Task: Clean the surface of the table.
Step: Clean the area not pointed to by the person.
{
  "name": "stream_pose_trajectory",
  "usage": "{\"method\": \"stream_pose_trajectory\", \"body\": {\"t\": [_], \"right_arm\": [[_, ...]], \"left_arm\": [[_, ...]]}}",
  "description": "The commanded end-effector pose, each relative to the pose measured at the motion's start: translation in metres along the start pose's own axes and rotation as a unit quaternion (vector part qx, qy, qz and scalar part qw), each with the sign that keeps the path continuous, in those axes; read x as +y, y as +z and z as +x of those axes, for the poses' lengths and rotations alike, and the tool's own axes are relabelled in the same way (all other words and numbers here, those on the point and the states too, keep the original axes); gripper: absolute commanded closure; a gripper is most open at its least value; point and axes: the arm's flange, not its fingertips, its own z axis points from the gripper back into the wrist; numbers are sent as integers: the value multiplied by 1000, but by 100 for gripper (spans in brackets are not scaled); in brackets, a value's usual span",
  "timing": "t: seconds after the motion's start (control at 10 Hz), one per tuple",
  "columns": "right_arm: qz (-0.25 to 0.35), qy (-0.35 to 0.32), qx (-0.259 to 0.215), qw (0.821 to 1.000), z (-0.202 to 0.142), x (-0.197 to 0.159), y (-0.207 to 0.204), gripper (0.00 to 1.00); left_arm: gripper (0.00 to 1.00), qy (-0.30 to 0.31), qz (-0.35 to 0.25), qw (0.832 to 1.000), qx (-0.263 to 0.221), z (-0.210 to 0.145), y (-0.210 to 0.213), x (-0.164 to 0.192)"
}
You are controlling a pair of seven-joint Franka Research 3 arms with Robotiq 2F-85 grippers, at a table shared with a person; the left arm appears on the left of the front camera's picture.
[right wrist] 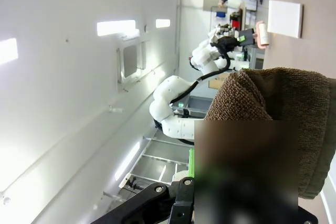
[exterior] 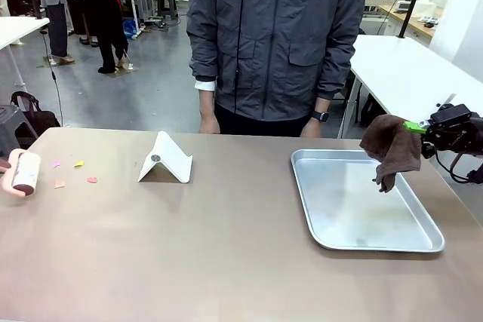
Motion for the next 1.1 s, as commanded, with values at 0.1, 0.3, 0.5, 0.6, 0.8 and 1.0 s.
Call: {"method": "stream_pose_trajectory", "body": {"t": [0.1,0.3,0.5,0.6,0.8,1.0], "right_arm": [[2,5,1,1000,-3,6,-3,93],[2,5,1,1000,-3,6,-3,93],[2,5,1,1000,-3,6,-3,93],[2,5,1,1000,-3,6,-3,93],[2,5,1,1000,-3,6,-3,93],[2,5,1,1000,-3,6,-3,93]], "left_arm": [[78,37,43,998,-41,-1,-7,-12],[78,53,48,996,-56,4,-9,-14],[78,84,38,994,-51,5,-14,-11],[78,94,37,994,-49,8,-17,-10],[78,100,43,994,-29,8,-29,-12],[78,98,54,994,-3,9,-48,-17]]}}
